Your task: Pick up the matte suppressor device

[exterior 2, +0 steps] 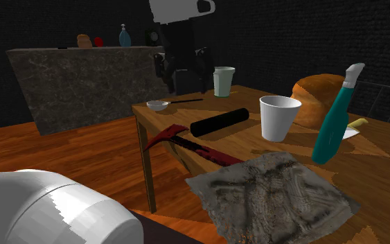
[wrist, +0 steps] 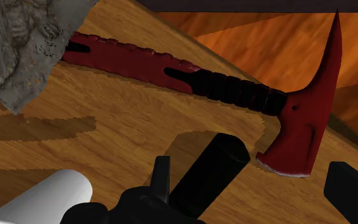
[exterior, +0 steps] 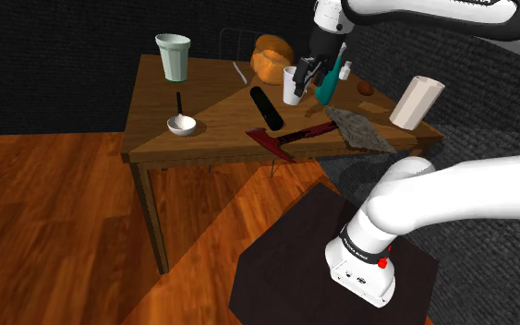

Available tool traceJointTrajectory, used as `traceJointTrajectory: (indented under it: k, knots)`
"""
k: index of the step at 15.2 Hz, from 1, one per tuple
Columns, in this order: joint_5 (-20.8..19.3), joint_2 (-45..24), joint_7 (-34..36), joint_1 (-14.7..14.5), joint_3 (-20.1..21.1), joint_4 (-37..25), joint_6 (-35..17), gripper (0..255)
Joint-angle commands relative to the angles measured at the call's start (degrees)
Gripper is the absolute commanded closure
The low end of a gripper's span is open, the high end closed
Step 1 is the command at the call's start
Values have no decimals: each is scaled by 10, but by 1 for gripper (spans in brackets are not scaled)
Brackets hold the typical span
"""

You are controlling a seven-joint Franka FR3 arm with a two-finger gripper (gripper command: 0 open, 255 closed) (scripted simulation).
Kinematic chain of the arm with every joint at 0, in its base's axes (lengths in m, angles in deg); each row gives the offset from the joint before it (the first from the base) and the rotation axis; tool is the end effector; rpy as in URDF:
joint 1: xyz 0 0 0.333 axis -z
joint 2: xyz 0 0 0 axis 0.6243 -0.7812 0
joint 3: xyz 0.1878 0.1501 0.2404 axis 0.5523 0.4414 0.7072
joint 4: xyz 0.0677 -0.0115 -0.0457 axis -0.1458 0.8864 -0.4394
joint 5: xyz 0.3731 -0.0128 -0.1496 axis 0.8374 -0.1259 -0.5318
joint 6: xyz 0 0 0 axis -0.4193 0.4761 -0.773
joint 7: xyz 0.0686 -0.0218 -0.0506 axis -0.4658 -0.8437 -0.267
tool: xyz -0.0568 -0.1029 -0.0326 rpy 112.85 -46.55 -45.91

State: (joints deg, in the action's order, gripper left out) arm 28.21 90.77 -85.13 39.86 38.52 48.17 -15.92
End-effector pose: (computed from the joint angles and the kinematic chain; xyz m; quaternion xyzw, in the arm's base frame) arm 0.3106 -0.0182 0.5981 0.9964 -0.0096 0.0618 0.0569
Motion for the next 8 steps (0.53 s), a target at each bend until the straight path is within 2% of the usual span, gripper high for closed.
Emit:
traceJointTrajectory:
  k: [1,8]
  knots:
    - [0,0,0,0,0,0,0,0]
    - [57,-151,61,22,-36,-39,-98,0]
